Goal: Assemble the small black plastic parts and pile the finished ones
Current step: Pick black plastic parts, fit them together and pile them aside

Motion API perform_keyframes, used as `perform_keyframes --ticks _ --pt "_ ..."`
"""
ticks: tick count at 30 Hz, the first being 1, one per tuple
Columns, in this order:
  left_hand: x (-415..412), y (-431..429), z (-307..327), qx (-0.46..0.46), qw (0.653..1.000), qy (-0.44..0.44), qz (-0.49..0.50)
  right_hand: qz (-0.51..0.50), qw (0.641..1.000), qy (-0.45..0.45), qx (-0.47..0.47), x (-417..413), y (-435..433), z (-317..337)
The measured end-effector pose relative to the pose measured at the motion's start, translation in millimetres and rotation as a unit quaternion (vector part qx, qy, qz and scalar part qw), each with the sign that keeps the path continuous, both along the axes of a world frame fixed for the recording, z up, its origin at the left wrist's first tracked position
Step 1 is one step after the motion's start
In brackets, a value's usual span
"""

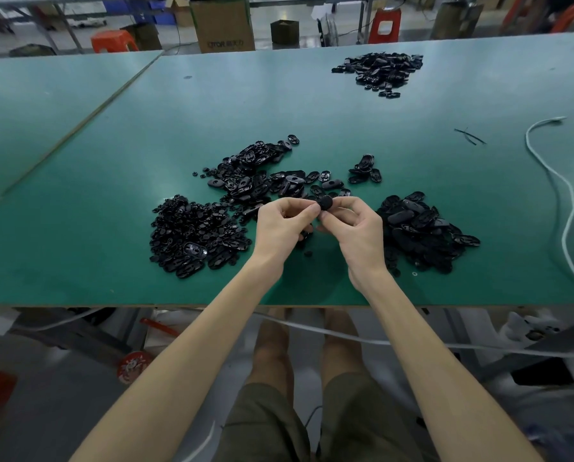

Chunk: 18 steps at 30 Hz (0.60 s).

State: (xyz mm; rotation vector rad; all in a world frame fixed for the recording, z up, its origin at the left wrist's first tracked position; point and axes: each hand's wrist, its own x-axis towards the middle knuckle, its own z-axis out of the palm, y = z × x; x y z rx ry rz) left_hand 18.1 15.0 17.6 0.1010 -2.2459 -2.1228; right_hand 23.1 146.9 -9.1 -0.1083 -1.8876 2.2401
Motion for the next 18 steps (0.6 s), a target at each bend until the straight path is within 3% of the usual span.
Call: perform_keyframes --ticks 18 --pt "3.1 3.1 -3.1 0.011 1.000 -0.025 0.002 0.004 1.000 0.008 0.010 2.6 2.1 0.6"
